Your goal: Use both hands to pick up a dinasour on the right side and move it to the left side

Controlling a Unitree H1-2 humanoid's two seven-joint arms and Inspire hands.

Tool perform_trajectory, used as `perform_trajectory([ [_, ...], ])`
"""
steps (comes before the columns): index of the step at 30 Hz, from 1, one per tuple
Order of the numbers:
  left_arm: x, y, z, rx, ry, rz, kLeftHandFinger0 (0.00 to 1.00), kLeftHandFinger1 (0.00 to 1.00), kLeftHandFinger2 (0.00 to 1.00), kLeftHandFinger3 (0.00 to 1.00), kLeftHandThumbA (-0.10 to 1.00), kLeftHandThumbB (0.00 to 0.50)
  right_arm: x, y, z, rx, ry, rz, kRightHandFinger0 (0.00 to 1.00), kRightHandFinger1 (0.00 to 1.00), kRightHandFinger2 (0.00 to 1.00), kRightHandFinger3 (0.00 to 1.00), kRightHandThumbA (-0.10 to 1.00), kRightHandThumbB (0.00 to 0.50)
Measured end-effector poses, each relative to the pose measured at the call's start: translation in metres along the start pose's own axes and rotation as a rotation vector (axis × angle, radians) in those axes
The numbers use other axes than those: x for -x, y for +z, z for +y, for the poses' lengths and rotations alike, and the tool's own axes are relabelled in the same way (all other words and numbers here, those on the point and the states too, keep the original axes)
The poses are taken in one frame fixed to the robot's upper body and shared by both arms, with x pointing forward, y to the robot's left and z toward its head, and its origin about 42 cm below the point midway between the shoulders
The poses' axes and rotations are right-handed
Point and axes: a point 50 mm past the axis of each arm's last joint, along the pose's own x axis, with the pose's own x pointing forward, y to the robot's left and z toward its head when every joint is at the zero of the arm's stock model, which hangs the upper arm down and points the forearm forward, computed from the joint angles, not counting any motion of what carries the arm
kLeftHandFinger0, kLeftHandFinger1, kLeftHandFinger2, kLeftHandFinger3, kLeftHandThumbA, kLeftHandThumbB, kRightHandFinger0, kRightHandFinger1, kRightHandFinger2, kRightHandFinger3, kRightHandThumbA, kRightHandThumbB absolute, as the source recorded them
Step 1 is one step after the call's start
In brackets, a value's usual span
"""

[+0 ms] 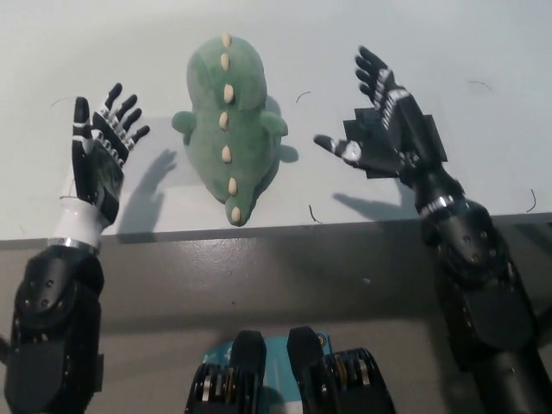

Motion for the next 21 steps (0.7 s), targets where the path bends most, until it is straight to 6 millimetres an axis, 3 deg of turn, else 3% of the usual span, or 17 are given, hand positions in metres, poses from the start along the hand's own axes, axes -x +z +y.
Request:
perform_trajectory([
  [2, 0.002, -0.003, -0.004, 0.008, 0.002, 0.004, 1.00, 1.00, 1.00, 1.00, 1.00, 0.140, 0.007, -0.001, -0.003, -0.002, -0.008, 0.005, 1.00, 1.00, 1.00, 1.00, 1.00, 0.069],
  [7, 0.010, -0.011, -0.011, 0.013, 0.003, 0.006, 1.00, 1.00, 1.00, 1.00, 1.00, 0.170, 0.022, 0.001, -0.018, 0.006, -0.040, -0.006, 1.00, 1.00, 1.00, 1.00, 1.00, 0.117],
  [14, 0.020, -0.018, -0.011, -0.001, 0.011, -0.011, 1.00, 1.00, 1.00, 1.00, 1.00, 0.197, 0.052, -0.002, -0.055, 0.006, -0.140, 0.001, 1.00, 1.00, 1.00, 1.00, 1.00, 0.139],
  [18, 0.025, -0.022, -0.011, -0.009, 0.015, -0.019, 1.00, 1.00, 1.00, 1.00, 1.00, 0.212, 0.071, -0.010, -0.077, 0.015, -0.199, 0.026, 1.00, 1.00, 1.00, 1.00, 1.00, 0.186],
  [20, 0.027, -0.024, -0.012, -0.008, 0.017, -0.022, 1.00, 1.00, 1.00, 1.00, 1.00, 0.217, 0.077, -0.011, -0.082, 0.018, -0.215, 0.031, 1.00, 1.00, 1.00, 1.00, 1.00, 0.281],
  [21, 0.029, -0.026, -0.013, -0.004, 0.018, -0.022, 1.00, 1.00, 1.00, 1.00, 1.00, 0.210, 0.082, -0.011, -0.088, 0.026, -0.230, 0.033, 1.00, 1.00, 1.00, 1.00, 1.00, 0.296],
])
